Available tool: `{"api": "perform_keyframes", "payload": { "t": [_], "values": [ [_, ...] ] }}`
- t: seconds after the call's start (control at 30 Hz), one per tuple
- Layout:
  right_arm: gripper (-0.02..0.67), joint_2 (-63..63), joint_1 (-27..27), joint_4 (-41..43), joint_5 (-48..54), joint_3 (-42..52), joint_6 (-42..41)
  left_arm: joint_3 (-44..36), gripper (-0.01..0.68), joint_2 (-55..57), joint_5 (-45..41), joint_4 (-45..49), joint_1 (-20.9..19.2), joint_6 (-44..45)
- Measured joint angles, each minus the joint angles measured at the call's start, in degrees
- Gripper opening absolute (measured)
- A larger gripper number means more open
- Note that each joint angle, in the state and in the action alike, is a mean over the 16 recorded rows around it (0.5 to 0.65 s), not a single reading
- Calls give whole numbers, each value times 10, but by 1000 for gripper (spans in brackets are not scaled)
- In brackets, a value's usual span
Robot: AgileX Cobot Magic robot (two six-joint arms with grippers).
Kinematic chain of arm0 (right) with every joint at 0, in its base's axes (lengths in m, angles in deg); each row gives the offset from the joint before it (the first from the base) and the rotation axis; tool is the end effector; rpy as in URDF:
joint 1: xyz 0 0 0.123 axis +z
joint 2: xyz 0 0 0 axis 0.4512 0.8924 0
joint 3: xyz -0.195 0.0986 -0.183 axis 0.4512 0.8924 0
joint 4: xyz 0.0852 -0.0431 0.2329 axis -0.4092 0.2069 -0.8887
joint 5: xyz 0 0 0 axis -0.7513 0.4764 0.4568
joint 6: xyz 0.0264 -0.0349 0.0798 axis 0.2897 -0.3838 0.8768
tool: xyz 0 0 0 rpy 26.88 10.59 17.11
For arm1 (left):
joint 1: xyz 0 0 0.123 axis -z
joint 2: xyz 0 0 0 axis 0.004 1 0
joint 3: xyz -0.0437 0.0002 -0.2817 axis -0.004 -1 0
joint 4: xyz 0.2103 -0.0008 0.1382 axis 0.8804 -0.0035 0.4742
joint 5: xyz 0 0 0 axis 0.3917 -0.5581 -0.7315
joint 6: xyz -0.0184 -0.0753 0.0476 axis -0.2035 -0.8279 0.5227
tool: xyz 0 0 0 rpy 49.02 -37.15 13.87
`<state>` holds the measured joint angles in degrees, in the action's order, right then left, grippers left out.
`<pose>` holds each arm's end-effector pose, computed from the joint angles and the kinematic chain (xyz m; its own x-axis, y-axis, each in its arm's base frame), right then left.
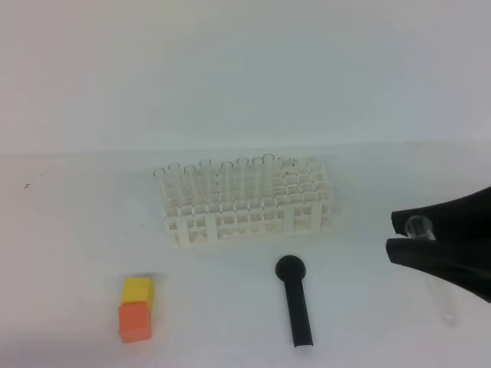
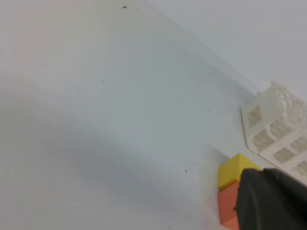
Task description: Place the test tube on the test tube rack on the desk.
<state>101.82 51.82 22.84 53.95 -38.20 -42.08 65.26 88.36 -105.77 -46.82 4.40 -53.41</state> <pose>0.1443 0.1264 0.3630 0.0712 -0.3852 -0.9201 -0.9029 0.3671 -0.2236 0.0530 0.0008 0.1805 -0.2279 -0.4884 -0.8423 -0.1022 0.8723 -0.4781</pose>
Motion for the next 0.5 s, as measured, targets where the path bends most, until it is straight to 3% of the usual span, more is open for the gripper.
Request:
{"api": "perform_keyframes", "payload": {
  "t": [0.5],
  "values": [
    [122, 111, 1, -26, -57, 1, -6, -1, -1, -1, 1, 4, 0, 0]
  ]
}}
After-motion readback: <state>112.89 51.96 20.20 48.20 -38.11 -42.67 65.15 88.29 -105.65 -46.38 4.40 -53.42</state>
